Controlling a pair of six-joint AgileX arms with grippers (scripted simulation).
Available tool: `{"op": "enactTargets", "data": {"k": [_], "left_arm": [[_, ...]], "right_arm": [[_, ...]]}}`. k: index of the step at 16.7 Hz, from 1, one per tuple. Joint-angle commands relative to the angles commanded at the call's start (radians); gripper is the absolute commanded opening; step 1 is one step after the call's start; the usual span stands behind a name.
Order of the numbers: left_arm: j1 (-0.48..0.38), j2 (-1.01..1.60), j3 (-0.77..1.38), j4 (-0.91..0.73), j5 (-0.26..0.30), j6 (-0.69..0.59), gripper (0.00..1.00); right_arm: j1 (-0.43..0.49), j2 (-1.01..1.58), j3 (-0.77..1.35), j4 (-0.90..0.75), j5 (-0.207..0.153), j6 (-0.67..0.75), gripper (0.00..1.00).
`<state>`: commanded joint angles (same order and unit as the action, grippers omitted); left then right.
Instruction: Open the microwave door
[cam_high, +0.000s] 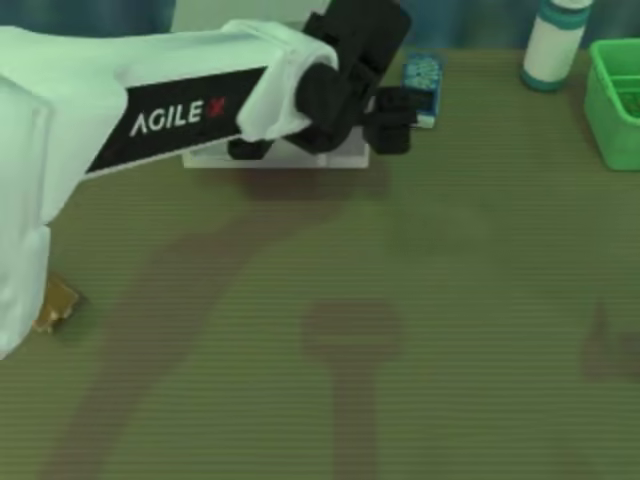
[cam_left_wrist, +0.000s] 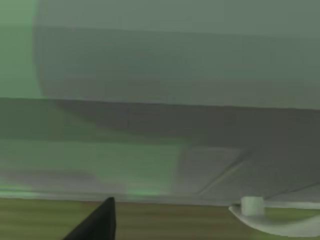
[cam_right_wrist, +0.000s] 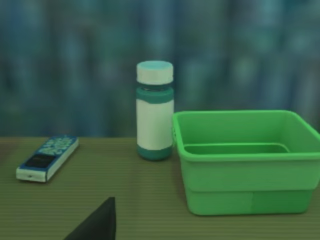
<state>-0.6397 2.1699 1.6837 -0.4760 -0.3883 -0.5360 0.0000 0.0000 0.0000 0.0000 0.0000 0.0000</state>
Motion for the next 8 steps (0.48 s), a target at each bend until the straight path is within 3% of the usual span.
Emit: {"op": "enactTargets", "data": {"k": [6,8], "left_arm": [[0.022,0.056,0.023,0.048,0.014,0.02,1.0],[0.022,0.056,0.023,0.048,0.014,0.02,0.85]], "right_arm": [[0.0,0.0,0.0,0.0,0.0,0.0,1.0],[0.0,0.0,0.0,0.0,0.0,0.0,1.0]]}}
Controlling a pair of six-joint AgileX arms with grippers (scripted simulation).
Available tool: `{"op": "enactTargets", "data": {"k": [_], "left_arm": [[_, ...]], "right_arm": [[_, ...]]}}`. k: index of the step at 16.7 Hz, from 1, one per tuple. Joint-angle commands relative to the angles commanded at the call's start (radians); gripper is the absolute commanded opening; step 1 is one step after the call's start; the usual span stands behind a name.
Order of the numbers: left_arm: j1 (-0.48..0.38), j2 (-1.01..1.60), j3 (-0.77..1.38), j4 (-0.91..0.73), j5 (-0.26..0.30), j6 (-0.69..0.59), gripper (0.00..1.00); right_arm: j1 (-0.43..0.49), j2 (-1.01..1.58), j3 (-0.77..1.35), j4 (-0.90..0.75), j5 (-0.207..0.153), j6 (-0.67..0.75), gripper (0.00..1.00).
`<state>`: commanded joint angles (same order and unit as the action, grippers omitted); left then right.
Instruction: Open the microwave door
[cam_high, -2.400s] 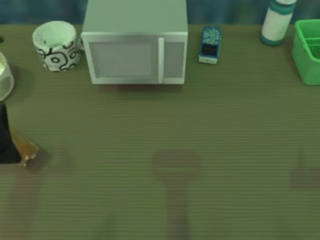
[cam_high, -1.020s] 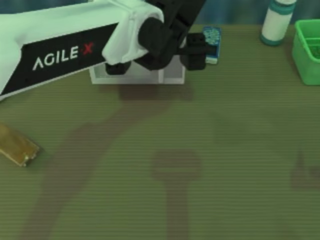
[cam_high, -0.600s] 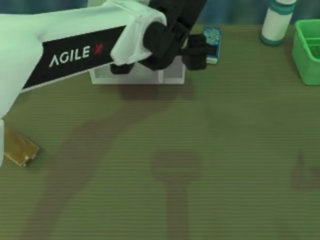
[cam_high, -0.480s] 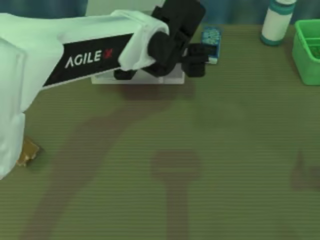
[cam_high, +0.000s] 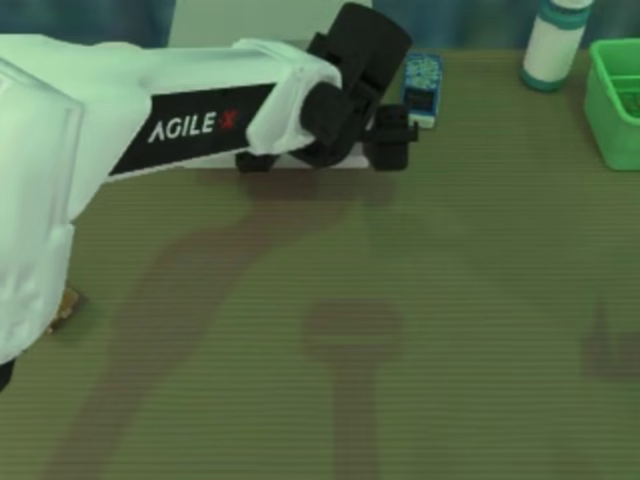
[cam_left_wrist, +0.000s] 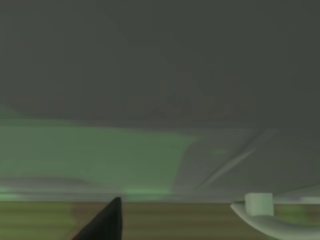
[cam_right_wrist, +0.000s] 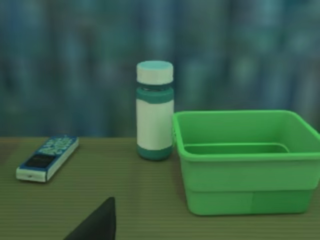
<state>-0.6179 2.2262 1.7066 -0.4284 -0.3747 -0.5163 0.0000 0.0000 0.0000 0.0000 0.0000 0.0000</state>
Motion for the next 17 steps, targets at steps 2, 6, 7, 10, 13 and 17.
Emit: {"op": "enactTargets", "data": {"k": [2,6,7,10,13,17], "left_arm": [[0.0,0.0,0.0,0.0,0.0,0.0,0.7],[0.0,0.0,0.0,0.0,0.0,0.0,0.4],[0.0,0.0,0.0,0.0,0.0,0.0,0.32],[0.0,0.0,0.0,0.0,0.0,0.0,0.1],[0.0,0.0,0.0,0.0,0.0,0.0,0.0],[0.0,0.0,0.0,0.0,0.0,0.0,0.0]], "right_arm": [[0.0,0.0,0.0,0.0,0.0,0.0,1.0],[0.0,0.0,0.0,0.0,0.0,0.0,1.0],[0.0,0.0,0.0,0.0,0.0,0.0,1.0],[0.0,0.0,0.0,0.0,0.0,0.0,1.0],[0.0,0.0,0.0,0.0,0.0,0.0,1.0],[0.0,0.0,0.0,0.0,0.0,0.0,1.0]]}}
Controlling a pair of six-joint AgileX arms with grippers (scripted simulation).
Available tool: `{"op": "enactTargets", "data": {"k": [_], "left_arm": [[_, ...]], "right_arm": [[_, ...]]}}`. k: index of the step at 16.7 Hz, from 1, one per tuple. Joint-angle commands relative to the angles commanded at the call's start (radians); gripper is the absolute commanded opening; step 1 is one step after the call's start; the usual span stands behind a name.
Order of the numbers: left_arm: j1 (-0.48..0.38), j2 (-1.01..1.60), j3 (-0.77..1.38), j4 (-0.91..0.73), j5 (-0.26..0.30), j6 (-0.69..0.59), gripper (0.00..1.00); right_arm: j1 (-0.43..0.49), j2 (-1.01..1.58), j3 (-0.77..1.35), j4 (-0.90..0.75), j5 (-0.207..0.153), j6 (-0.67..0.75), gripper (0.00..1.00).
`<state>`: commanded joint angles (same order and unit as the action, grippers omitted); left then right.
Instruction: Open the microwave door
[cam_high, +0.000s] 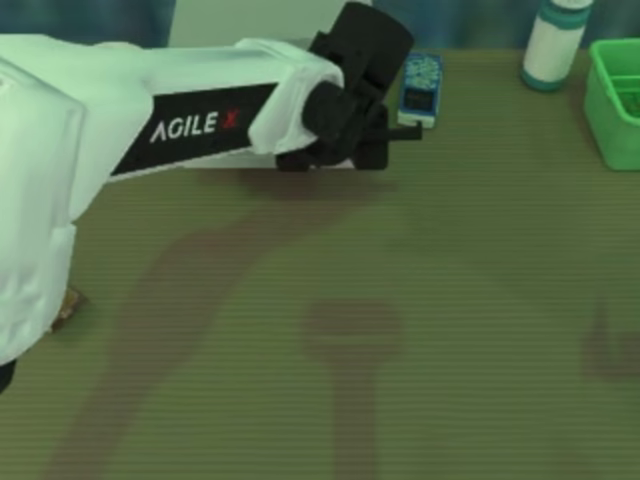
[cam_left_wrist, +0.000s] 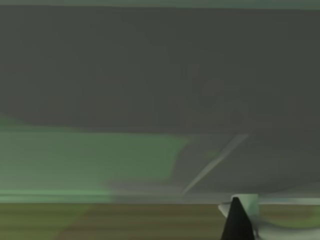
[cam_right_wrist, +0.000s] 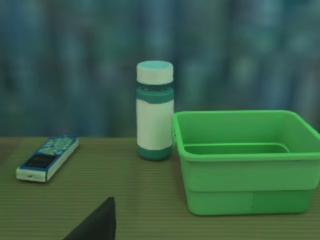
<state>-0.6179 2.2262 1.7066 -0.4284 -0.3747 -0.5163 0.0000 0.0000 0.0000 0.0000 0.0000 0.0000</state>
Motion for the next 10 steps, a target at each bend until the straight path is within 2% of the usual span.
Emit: {"op": "enactTargets", "data": {"k": [2,3,4,10], "left_arm": [[0.0,0.0,0.0,0.0,0.0,0.0,0.0],[-0.038,-0.024,-0.049,-0.008,0.014,-0.003,0.0],[-0.038,-0.026,-0.052,-0.007,0.013,-0.003,0.0],[-0.035,-0.085,-0.136,0.039,-0.021,-0.031,0.0]], "right_arm": [[0.0,0.0,0.0,0.0,0.0,0.0,1.0],[0.0,0.0,0.0,0.0,0.0,0.0,1.0],[0.0,0.0,0.0,0.0,0.0,0.0,1.0],[0.0,0.0,0.0,0.0,0.0,0.0,1.0]]}}
